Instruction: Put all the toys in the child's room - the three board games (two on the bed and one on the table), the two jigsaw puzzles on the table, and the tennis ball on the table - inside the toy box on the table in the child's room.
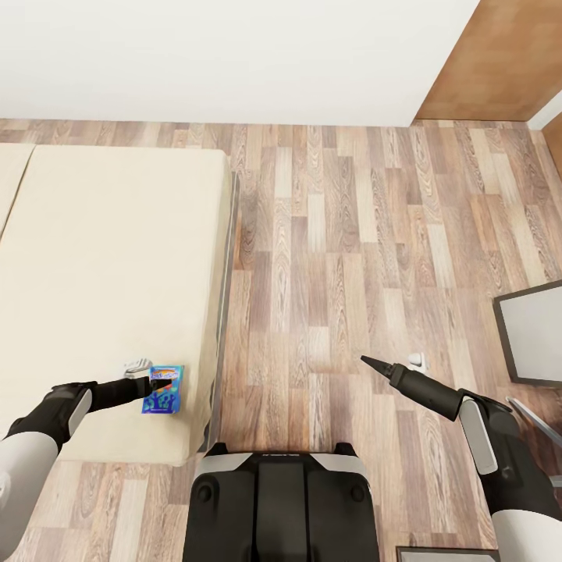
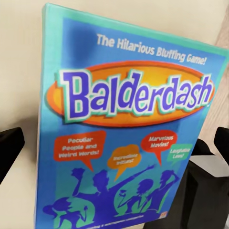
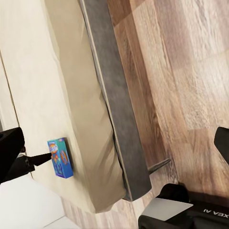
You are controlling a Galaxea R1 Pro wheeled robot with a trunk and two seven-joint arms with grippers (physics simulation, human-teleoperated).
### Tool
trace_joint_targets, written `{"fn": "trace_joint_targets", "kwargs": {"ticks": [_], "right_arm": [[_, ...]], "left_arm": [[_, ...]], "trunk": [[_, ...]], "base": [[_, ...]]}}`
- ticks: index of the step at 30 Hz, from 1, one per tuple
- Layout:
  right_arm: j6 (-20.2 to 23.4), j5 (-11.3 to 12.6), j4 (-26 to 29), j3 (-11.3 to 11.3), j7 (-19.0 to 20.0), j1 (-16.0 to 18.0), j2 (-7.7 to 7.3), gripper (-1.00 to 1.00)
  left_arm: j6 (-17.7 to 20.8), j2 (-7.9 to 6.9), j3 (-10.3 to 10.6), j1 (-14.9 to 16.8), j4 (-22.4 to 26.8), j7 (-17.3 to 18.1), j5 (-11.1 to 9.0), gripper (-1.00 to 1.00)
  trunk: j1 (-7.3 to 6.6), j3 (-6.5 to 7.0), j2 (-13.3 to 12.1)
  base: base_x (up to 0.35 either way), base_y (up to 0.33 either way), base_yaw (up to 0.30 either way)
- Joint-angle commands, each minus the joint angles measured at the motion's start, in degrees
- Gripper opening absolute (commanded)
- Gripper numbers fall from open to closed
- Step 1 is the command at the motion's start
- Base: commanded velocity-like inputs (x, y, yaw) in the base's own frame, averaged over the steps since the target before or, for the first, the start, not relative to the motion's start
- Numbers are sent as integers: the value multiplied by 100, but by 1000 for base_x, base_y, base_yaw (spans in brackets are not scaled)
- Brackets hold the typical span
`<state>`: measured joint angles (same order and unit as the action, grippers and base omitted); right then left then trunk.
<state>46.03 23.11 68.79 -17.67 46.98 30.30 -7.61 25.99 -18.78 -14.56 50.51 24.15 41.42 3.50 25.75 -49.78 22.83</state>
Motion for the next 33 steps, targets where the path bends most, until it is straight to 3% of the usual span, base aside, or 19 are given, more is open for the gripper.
{"fn": "trace_joint_targets", "kwargs": {"ticks": [1, 20, 33], "right_arm": [[30, 9, 0, -6, 12, 3, 0, 100], [19, 1, -11, 0, -4, 3, 5, 100], [12, 0, -14, 1, -13, 3, 5, 100]], "left_arm": [[47, 5, -47, 3, 5, 37, 37, 100], [47, 0, -46, 3, 2, 55, 25, 100], [31, -3, -41, -36, 2, 390, 19, 100]], "trunk": [[3, -6, 9], [3, -6, 9], [3, -6, 9]], "base": [[0, 0, 0], [0, 0, 0], [0, 0, 0]]}}
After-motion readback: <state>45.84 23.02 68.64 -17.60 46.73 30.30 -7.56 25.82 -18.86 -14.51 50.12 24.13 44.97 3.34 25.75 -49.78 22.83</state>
